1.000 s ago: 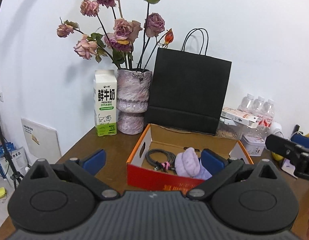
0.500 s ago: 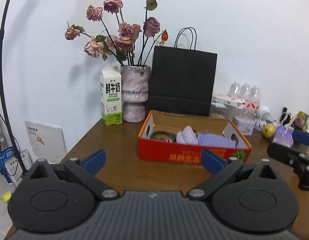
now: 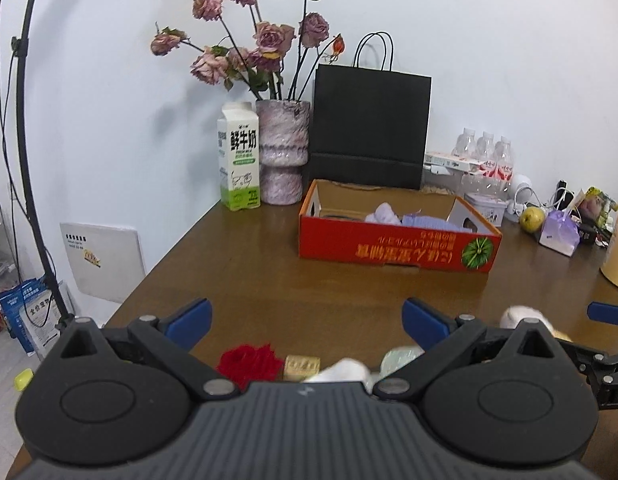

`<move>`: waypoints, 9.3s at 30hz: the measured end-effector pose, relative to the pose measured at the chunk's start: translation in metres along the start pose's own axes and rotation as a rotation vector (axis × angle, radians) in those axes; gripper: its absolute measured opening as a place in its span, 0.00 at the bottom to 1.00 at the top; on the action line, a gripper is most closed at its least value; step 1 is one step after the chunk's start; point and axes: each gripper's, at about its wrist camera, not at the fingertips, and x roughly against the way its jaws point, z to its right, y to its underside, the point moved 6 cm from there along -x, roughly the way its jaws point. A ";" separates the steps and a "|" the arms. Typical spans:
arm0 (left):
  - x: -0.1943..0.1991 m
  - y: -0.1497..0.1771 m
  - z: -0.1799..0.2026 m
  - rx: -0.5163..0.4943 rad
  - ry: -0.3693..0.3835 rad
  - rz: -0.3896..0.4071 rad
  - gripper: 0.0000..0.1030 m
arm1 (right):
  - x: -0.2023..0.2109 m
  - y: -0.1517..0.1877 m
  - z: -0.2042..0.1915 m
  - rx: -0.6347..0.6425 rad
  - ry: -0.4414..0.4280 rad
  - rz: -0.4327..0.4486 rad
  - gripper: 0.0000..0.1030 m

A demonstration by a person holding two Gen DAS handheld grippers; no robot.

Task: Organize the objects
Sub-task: 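Withdraw both tools from the box toward the plush sheep and rose, then close the right gripper on the plush sheep while the left gripper grasps the red rose, then carry the rose in the left gripper and sheep in the right gripper to the box, then open both grippers to drop the rose and plush sheep into the box, then withdraw both tools from the box toward the white cloth and bottle cap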

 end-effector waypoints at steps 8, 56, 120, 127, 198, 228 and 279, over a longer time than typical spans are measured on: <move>0.008 0.031 -0.021 0.031 0.003 -0.049 1.00 | 0.000 0.024 0.000 0.012 0.029 -0.067 1.00; -0.106 0.051 -0.070 0.140 -0.013 -0.296 0.99 | -0.046 0.025 -0.004 0.076 0.108 -0.088 0.93; -0.115 -0.089 0.047 0.060 0.078 0.009 0.36 | -0.106 -0.074 0.009 -0.010 0.073 0.072 0.93; -0.139 -0.105 0.060 0.068 0.073 -0.009 0.36 | -0.127 -0.086 0.024 -0.031 0.070 0.066 0.93; -0.324 -0.128 0.074 0.051 -0.005 0.044 0.89 | -0.294 -0.105 0.097 -0.074 0.173 0.014 0.97; -0.298 -0.139 0.074 0.090 0.034 0.049 1.00 | -0.271 -0.114 0.087 -0.049 0.162 0.043 1.00; -0.097 -0.143 0.056 -0.011 0.131 0.101 1.00 | -0.087 -0.104 0.011 0.003 0.063 0.127 1.00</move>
